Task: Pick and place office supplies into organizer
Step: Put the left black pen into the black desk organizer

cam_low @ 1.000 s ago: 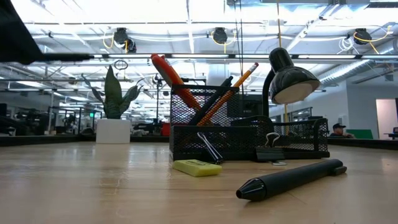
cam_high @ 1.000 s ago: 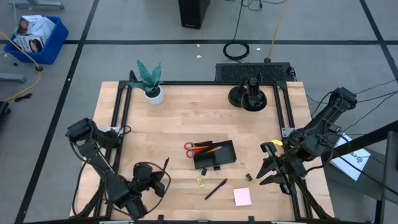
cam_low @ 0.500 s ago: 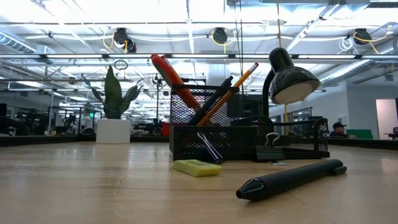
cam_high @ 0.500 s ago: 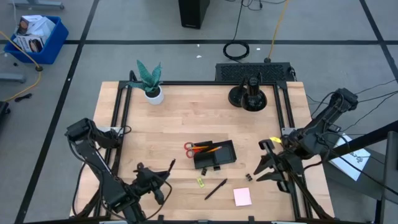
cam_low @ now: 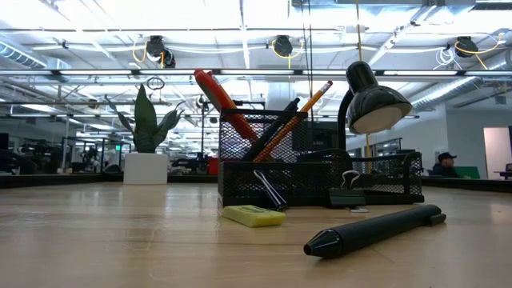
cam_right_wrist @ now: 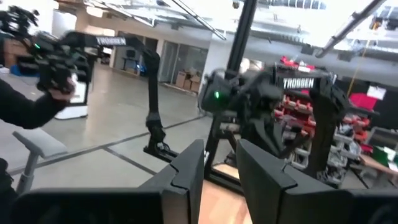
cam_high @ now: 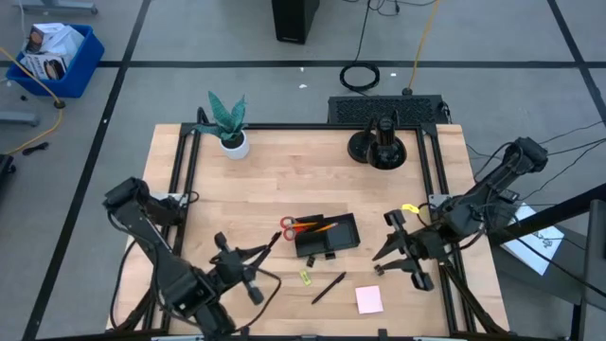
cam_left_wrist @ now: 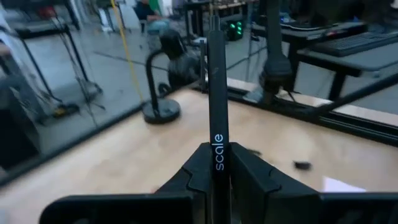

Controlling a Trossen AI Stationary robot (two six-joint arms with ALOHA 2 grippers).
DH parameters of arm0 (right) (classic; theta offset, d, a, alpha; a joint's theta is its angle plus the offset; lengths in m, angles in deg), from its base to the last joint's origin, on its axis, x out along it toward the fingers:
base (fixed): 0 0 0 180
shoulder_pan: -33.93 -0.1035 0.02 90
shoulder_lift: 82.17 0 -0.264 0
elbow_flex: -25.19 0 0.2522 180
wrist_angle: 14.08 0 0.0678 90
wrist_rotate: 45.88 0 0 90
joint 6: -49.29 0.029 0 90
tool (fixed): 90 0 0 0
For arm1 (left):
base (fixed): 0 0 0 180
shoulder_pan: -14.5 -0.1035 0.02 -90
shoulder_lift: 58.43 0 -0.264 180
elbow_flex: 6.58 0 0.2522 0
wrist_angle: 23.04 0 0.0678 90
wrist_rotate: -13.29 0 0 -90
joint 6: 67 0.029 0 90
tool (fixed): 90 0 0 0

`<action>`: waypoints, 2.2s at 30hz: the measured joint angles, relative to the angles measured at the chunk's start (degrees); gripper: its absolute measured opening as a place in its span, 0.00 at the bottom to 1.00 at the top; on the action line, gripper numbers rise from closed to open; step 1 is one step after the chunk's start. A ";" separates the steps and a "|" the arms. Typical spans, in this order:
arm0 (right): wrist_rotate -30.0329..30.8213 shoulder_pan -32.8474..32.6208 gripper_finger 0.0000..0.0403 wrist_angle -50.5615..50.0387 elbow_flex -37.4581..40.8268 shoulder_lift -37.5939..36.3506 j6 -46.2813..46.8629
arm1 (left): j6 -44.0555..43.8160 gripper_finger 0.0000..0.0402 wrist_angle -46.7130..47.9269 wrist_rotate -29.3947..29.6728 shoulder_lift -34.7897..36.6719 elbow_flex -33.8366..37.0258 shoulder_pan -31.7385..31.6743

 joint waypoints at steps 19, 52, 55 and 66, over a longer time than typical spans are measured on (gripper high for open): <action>-0.42 7.45 0.22 -0.05 -0.02 2.92 1.99 | 22.87 0.12 -7.29 0.79 0.00 -5.77 -9.93; -15.29 14.11 0.22 8.65 0.00 6.90 1.21 | 70.89 0.12 -47.20 -9.87 0.00 -5.79 -6.72; -15.29 14.15 0.22 11.15 0.00 8.31 0.80 | 70.78 0.12 -47.17 -12.47 0.00 -5.79 -8.13; -15.29 14.41 0.22 13.85 0.00 10.08 -3.00 | 70.47 0.12 -46.89 -17.69 0.00 -5.79 -11.94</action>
